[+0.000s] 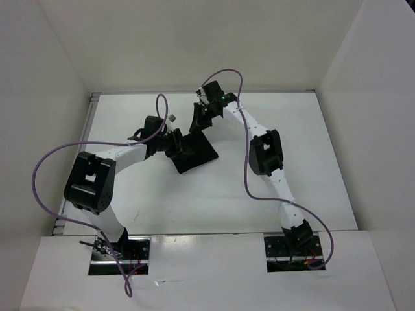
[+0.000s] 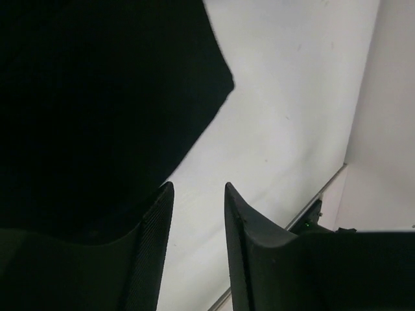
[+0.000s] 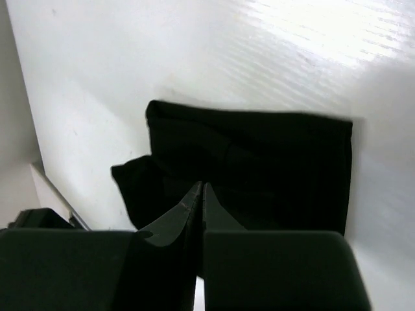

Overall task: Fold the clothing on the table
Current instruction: Fold the skirt

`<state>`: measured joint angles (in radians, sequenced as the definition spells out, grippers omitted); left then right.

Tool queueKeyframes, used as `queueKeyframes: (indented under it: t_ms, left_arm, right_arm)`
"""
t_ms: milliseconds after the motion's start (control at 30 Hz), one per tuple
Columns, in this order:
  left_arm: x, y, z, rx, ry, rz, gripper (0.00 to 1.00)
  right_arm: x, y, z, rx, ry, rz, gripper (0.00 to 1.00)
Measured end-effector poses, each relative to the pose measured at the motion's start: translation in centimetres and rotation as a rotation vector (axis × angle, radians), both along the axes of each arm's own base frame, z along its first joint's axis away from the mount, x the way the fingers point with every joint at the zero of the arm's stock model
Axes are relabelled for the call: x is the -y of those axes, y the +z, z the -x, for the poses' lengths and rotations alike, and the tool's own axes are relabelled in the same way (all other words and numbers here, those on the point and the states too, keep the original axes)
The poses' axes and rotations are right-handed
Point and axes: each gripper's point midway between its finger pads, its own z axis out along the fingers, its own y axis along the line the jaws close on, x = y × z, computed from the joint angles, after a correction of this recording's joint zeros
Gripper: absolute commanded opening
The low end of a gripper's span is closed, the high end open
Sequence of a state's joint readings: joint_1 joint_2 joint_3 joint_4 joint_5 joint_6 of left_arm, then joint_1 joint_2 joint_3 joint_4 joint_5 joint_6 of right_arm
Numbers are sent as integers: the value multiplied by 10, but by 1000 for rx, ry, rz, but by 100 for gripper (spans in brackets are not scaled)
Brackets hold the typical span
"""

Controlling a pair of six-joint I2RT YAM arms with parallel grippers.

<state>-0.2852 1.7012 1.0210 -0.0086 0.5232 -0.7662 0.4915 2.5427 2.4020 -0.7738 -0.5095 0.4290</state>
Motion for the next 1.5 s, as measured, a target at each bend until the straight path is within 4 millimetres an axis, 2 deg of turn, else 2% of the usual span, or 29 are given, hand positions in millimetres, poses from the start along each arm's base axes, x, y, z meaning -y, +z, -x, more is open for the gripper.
queueKeyframes:
  t_ms: [133,233,367,433,533,800,900,933,967,1000,1067,1167,1233,1267,1333,1400,1433,1500]
  left_arm:
    - [-2,-27,-3,-49,14,-28,36]
    - [-8,-48,-2,-89,44,-74,32]
    - [-22,-72,5,-139,94,-149,29]
    - [-25,-74,5,-145,117,-165,29]
    - [-31,-75,5,-148,156,-202,29]
    - [-40,-73,9,-146,185,-241,29]
    - [-44,-64,19,-147,175,-252,35]
    - [-46,-55,24,-134,168,-257,39]
    - [-48,-44,27,-118,165,-257,62]
    - [-49,-28,28,-77,158,-255,73]
    - [-51,17,28,32,159,-236,79]
    - [-53,105,22,256,176,-177,80]
    - [-56,152,24,375,191,-139,81]
    - [-58,169,27,421,197,-128,81]
    - [-63,181,36,460,205,-117,83]
    - [-68,173,47,442,208,-125,87]
    - [-70,164,53,419,211,-138,88]
    - [-77,144,66,370,219,-167,92]
  right_arm:
    - [-6,-23,-10,-34,-2,20,4]
    - [-4,-37,-8,-77,-15,38,4]
    - [6,-45,-14,-88,-60,78,4]
    - [14,-48,-20,-84,-97,108,4]
    - [37,-56,-32,-84,-175,172,4]
    - [122,-66,-67,-74,-408,351,3]
    - [143,-57,-70,-52,-470,420,11]
    - [147,-48,-68,-41,-482,440,16]
    - [149,-35,-67,-20,-494,455,19]
    - [150,-18,-66,11,-505,464,23]
    - [147,26,-58,76,-511,459,28]
    - [140,117,-38,204,-509,379,28]
    - [138,178,-17,292,-509,310,28]
    - [140,203,-5,328,-509,284,29]
    - [144,240,17,380,-510,251,33]
    - [150,254,38,402,-511,265,36]
    - [153,254,45,403,-513,283,37]
    - [154,233,65,367,-487,353,40]
